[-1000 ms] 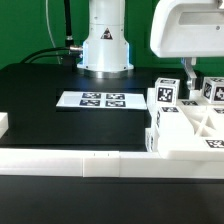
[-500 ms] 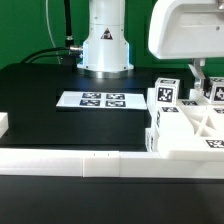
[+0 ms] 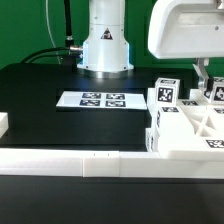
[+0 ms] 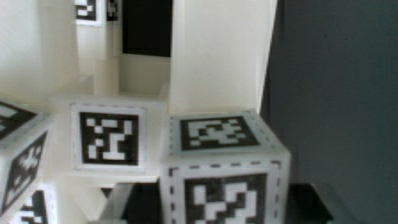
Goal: Assemble chair
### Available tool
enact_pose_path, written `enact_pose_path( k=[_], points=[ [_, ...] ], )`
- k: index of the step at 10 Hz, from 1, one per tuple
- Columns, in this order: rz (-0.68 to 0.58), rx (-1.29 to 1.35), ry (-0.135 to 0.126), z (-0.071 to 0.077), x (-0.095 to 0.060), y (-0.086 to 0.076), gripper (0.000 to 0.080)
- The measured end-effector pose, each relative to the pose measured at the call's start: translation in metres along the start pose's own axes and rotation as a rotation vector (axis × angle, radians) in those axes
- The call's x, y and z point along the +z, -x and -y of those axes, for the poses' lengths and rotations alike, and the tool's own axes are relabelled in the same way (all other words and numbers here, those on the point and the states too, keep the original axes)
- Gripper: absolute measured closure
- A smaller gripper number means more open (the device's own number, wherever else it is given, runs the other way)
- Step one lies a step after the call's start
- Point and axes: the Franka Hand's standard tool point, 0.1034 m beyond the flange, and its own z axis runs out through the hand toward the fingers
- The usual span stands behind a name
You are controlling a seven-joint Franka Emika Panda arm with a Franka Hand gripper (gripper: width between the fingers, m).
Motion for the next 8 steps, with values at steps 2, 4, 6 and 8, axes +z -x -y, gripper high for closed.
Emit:
enact_pose_path(
  k=[2,4,6,8],
  points=[
    [-0.007,0.206,-0.002,-0.0020,0.0004,-0.0007,0.0515],
    [-0.029,0.423,-0.014,-0.0027,0.0000,-0.0039,0.0515],
    [-0.029,0.572,-0.016,-0.0033,-0.0001,-0.0041,0.0515],
    [-0.028,0.679,-0.018,-0.0039,-0.0001,-0.0042,0.0515]
  ],
)
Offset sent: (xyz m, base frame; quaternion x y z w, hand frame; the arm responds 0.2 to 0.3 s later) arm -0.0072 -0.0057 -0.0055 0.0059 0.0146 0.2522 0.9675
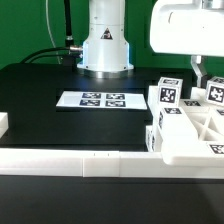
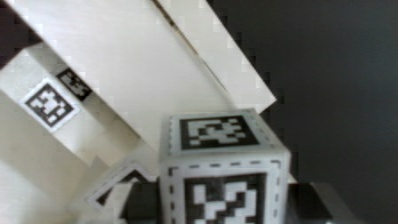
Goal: Assemble chair
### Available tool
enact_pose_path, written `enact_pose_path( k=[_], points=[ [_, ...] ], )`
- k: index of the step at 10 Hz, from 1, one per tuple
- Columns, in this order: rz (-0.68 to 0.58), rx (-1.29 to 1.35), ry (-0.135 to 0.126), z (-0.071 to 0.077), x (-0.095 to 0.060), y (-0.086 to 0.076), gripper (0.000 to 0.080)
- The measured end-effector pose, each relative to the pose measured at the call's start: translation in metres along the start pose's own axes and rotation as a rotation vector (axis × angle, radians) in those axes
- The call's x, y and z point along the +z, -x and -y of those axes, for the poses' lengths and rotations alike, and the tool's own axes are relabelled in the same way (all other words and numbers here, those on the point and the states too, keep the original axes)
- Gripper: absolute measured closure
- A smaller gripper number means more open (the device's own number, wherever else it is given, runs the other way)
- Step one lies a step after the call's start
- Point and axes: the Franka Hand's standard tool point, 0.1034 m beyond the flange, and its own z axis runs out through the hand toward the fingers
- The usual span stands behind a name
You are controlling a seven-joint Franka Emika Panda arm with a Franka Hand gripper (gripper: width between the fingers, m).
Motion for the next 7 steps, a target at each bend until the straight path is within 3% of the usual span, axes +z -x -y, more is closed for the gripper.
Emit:
enact_pose_path(
  k=[3,6,7],
  points=[
    [0.024,0.278,-0.026,-0.0093,0.0009,0.0018,0.0515],
    [0.027,0.660,-0.063,-0.0080,0.0007,0.0013,0.0515],
    [0.030,0.758,-0.062,-0.0078,0.0006,0.0015,0.0515]
  ],
)
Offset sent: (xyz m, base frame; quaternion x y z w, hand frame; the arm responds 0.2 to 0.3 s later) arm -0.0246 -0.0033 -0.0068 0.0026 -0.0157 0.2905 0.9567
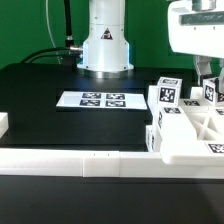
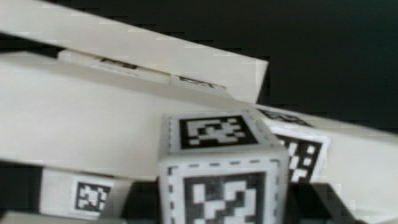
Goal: Assemble chair
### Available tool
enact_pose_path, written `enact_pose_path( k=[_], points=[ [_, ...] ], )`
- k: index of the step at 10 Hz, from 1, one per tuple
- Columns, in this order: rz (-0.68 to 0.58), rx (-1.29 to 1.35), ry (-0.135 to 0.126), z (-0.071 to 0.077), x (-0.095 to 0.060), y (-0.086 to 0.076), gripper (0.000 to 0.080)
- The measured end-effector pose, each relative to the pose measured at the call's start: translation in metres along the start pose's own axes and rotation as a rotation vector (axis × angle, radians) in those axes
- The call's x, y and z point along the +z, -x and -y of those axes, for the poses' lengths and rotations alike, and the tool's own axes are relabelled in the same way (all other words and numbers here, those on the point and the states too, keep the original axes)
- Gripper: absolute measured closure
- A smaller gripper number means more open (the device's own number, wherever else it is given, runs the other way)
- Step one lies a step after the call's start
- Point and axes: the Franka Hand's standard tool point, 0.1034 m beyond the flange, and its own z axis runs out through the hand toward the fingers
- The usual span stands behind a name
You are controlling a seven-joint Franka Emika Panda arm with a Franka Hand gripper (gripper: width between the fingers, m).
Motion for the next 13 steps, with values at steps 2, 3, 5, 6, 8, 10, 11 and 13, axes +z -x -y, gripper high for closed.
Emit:
enact_pose_path(
  k=[2,3,5,6,8,10,11,13],
  points=[
    [-0.001,0.136,0.009,0.0008,-0.0003,-0.0016,0.0515],
    [-0.001,0.141,0.009,0.0008,-0.0003,-0.0013,0.0515],
    [-0.001,0.012,0.009,0.0007,-0.0003,-0.0031,0.0266],
    [-0.001,0.008,0.011,0.0004,-0.0001,-0.0024,0.0186],
    [-0.002,-0.201,0.013,0.0007,-0.0006,0.0007,0.0157],
    [0.000,-0.322,0.012,0.0008,-0.0007,0.0015,0.0152],
    [0.000,-0.417,0.013,0.0008,-0.0006,0.0011,0.0151],
    [0.000,-0.538,0.013,0.0006,-0.0005,0.0010,0.0151]
  ],
)
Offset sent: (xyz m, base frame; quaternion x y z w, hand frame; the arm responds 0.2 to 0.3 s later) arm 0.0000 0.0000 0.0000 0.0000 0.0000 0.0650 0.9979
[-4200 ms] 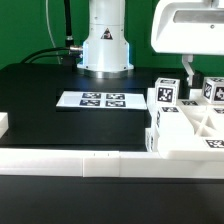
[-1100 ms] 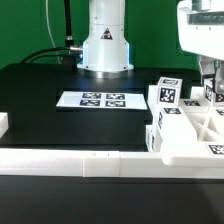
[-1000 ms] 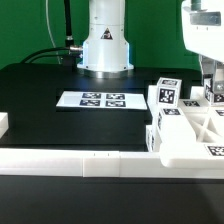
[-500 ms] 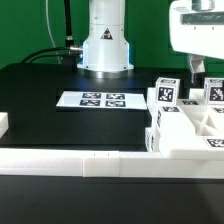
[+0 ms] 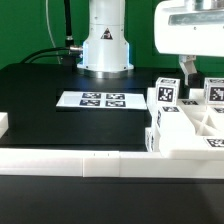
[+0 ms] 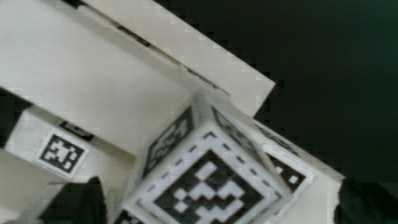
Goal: Assemble chair
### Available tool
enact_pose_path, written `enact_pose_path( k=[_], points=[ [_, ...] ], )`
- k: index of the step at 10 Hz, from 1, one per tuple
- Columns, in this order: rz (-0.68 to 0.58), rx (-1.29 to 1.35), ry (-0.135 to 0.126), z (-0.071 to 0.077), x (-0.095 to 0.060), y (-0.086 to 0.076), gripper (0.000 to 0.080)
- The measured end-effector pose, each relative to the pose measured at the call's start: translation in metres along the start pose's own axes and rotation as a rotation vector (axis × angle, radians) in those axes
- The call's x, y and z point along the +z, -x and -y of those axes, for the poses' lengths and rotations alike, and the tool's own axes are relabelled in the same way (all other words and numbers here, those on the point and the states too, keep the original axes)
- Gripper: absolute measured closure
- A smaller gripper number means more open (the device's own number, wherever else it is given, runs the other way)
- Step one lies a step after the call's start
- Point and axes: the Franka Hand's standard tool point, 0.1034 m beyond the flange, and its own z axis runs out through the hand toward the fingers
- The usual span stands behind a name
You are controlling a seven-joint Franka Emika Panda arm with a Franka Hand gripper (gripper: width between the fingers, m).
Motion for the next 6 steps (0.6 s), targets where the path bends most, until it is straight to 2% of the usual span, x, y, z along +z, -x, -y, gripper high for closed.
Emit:
enact_pose_path(
  k=[1,6],
  points=[
    [-0.008,-0.161,0.016,-0.0013,0.0006,0.0008,0.0151],
    [-0.014,-0.557,0.025,0.0004,0.0033,0.0069,0.0151]
  ],
)
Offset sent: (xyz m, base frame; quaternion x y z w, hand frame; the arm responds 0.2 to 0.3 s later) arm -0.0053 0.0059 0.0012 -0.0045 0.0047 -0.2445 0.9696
